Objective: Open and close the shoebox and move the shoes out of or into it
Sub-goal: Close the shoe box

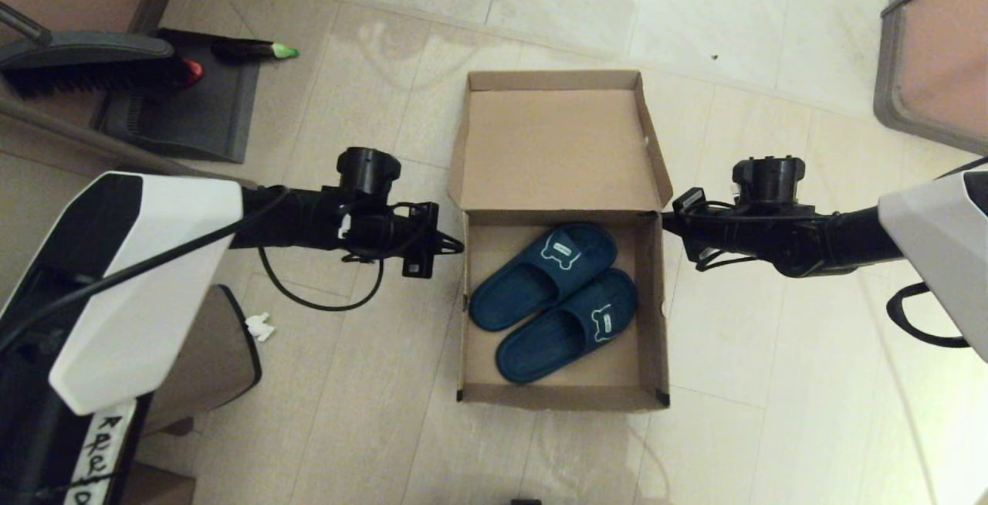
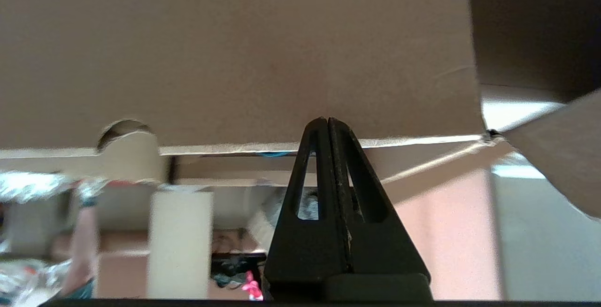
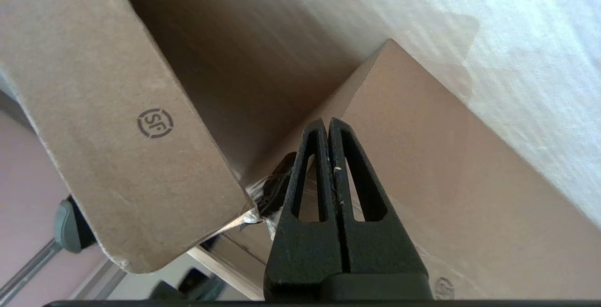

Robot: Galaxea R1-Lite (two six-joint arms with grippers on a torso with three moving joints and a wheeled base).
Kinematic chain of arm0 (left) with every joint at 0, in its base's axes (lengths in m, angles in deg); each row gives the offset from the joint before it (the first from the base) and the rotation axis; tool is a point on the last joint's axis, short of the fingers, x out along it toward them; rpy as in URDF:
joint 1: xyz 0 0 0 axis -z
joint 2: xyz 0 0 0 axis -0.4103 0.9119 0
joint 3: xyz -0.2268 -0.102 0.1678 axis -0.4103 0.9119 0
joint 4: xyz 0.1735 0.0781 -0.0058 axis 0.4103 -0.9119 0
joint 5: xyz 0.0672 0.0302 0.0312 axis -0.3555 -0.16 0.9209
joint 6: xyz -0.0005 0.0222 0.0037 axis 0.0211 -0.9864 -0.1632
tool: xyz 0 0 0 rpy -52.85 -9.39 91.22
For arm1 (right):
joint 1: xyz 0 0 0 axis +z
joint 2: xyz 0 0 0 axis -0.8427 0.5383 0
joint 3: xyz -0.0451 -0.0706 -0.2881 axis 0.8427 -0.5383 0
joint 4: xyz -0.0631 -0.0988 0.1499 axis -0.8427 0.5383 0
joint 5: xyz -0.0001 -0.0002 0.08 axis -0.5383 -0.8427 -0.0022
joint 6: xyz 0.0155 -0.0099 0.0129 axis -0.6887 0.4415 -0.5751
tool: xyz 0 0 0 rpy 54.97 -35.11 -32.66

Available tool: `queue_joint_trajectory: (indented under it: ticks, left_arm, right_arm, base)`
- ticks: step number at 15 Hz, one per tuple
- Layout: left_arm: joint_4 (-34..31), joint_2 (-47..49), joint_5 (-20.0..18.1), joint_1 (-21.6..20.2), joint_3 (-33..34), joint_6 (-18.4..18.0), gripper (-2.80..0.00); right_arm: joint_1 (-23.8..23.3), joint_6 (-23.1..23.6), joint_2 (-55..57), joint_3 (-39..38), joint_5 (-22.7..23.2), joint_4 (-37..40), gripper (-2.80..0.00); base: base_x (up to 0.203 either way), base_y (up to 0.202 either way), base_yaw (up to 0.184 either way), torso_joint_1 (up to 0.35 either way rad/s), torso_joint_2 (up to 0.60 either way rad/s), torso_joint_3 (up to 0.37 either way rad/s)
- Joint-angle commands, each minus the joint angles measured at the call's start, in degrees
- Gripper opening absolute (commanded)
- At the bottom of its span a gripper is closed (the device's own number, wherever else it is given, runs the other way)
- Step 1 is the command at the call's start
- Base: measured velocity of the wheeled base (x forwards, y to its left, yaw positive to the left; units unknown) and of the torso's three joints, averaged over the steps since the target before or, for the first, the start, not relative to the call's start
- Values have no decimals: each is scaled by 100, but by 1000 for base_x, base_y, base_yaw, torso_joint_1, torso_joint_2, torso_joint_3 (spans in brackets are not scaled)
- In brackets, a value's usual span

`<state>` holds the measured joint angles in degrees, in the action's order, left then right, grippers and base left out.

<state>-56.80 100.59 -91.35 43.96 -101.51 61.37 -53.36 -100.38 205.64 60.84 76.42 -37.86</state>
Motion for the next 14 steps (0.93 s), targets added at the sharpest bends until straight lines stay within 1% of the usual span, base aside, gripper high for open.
queue_joint_trajectory:
  ticks: [1,2,4,6,8,9,11,13,14]
  left_arm:
    - [-305,-64,84,98,0,38,-280]
    - [-471,-91,202,89,2,28,-280]
    - [-629,-133,409,27,3,15,-280]
    - [-646,-164,470,-121,12,15,-280]
    - [-735,-287,483,-221,79,15,-280]
    - [-843,-365,483,-235,120,15,-280]
    - [-1063,-524,483,-235,275,15,-280]
    - [-1102,-629,493,-218,543,17,-280]
    - [-1102,-650,573,-193,662,16,-280]
  right_arm:
    - [15,-30,-74,-158,35,60,-280]
    - [15,37,-175,-371,30,127,-280]
    - [26,362,-407,-985,30,149,-280]
    - [54,649,-739,-1659,42,136,-280]
    - [80,761,-1046,-2191,58,124,-280]
    - [84,815,-1125,-2304,41,98,-280]
    - [0,817,-1198,-2283,17,92,-280]
    - [-96,870,-1201,-2240,9,92,-280]
    - [-164,989,-1173,-2219,9,92,-280]
  base:
    - [0,0,0,0,0,0]
    - [0,0,0,0,0,0]
    - [0,0,0,0,0,0]
    - [0,0,0,0,0,0]
    - [0,0,0,0,0,0]
    - [0,0,0,0,0,0]
    - [0,0,0,0,0,0]
    - [0,0,0,0,0,0]
    - [0,0,0,0,0,0]
